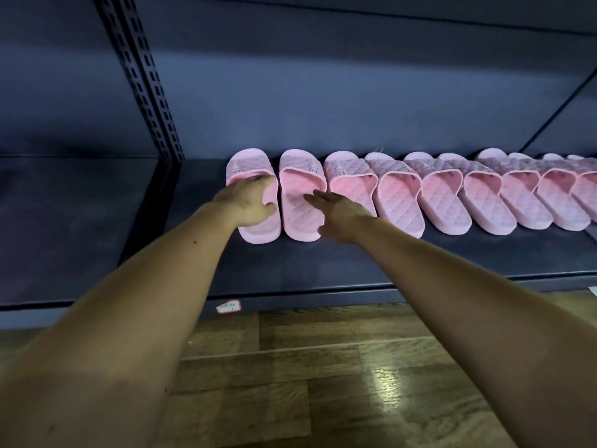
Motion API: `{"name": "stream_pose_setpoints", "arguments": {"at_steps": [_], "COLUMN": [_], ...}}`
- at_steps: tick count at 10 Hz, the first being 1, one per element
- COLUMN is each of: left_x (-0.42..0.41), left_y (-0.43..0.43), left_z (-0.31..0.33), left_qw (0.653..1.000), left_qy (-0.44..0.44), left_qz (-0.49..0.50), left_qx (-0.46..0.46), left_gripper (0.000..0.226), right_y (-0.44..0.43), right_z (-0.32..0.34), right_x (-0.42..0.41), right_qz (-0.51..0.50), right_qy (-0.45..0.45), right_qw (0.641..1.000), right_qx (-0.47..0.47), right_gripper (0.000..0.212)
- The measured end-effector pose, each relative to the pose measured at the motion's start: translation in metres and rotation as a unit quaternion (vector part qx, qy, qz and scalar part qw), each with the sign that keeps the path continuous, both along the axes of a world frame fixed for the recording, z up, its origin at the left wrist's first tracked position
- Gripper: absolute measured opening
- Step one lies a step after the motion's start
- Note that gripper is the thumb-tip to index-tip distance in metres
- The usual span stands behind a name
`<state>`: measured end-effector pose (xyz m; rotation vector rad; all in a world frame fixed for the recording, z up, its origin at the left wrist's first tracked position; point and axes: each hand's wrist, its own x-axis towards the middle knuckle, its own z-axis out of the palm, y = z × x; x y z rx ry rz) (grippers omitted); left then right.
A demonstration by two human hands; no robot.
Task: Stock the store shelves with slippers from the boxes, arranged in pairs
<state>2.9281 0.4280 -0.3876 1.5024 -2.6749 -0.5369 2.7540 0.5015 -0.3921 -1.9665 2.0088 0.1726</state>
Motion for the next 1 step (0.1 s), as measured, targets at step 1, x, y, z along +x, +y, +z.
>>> {"name": "stream_pose_setpoints", "arguments": {"at_steps": [1], "left_x": [0.0045], "left_y": [0.0141], "left_z": [0.0249], "left_qw": [1.0], "left_qy": [0.014], "left_qz": [-0.004], "left_qx": [-0.027], "left_gripper": [0.059], "right_y": [0.0108], "right_z": [0.0184], "right_x": [0.0069], "right_qz": [0.034], "right_qy": [0.026], "right_qw": [0.999], "right_qx": [-0.016], "right_gripper": [0.07]}}
